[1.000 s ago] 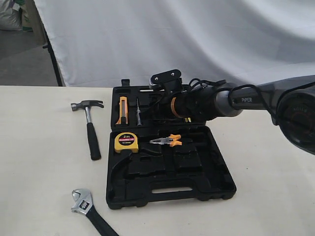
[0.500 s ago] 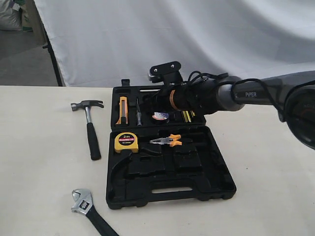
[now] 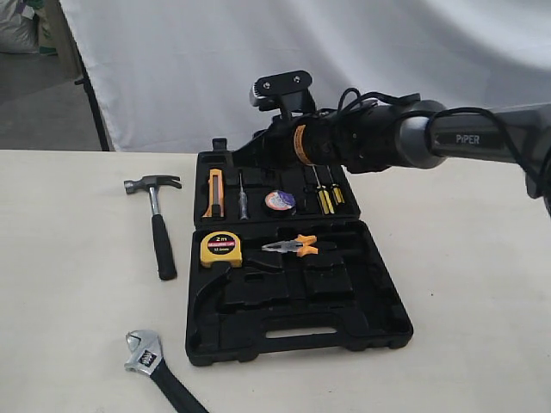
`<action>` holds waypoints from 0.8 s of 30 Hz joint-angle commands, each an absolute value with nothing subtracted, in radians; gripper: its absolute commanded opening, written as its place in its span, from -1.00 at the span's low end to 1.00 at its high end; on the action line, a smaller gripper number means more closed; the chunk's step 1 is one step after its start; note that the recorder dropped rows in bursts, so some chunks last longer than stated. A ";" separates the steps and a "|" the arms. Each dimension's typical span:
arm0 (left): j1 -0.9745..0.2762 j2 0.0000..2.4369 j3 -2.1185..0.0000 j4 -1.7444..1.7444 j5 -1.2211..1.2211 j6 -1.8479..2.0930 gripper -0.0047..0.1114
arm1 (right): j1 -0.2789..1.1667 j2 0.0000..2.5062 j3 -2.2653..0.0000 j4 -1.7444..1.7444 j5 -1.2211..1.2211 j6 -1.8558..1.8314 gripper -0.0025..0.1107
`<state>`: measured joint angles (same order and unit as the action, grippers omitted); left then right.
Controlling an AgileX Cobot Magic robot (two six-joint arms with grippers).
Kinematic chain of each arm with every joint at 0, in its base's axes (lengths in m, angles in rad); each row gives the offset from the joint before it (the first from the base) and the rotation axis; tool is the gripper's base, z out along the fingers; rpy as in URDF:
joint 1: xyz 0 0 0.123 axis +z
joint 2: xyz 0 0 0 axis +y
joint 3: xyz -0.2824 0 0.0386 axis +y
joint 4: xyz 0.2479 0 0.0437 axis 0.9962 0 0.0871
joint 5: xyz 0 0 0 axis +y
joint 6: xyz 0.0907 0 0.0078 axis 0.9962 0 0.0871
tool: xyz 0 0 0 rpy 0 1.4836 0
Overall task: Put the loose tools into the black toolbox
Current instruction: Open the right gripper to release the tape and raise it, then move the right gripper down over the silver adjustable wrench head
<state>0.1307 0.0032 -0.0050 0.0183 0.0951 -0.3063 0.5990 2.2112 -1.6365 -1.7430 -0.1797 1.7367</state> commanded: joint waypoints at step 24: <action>0.156 0.000 -0.008 0.023 0.088 -0.311 -0.91 | 0.422 1.748 -1.348 -0.069 0.712 0.016 -0.96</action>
